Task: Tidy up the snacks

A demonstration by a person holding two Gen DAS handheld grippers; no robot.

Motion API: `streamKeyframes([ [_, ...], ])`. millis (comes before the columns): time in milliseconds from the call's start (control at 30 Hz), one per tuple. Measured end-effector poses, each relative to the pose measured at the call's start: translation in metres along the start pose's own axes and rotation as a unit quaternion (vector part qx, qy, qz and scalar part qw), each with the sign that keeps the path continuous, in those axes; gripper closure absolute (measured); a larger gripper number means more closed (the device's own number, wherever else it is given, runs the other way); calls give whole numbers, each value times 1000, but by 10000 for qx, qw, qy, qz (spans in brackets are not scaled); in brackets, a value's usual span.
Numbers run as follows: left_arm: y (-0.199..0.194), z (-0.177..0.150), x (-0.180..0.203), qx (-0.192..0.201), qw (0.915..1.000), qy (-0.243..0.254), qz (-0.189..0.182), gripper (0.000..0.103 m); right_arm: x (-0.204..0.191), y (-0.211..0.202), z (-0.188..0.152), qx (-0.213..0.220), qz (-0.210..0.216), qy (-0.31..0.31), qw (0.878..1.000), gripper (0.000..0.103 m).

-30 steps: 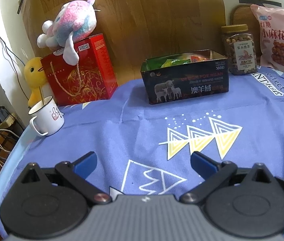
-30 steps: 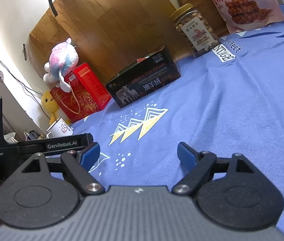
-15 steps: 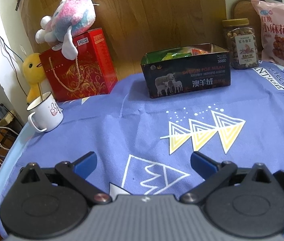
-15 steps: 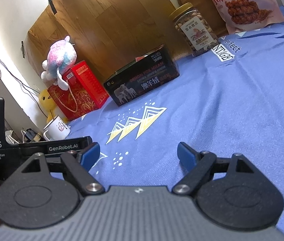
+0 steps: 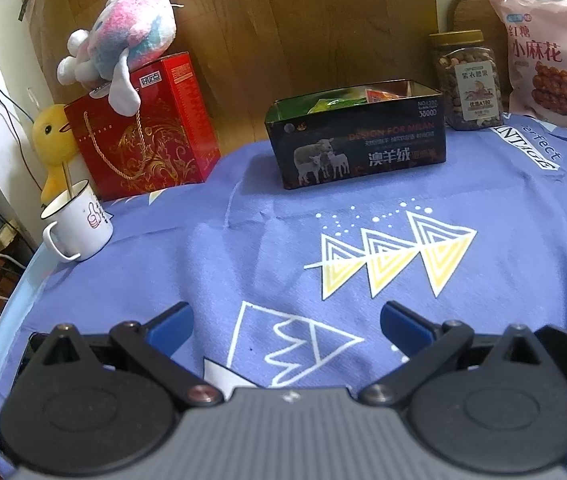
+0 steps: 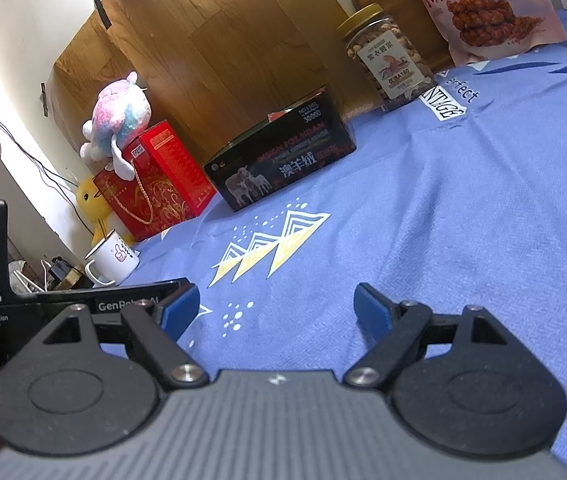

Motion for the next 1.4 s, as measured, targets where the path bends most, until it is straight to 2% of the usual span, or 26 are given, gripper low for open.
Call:
streamKeyframes([
  [1400, 0, -4, 2, -43, 10000, 9, 60, 0, 0, -3, 0, 128, -49, -2, 9999, 17],
])
Point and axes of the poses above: each gripper's, at about its wrist camera, not at the fingertips, and y roughly the way its jaws point, x to its right, z to its top, the point moved 2 cm from there along y, roughly the way its jaws point, and after that the axes turned 7 degrees about x, right-handed, at the moved point
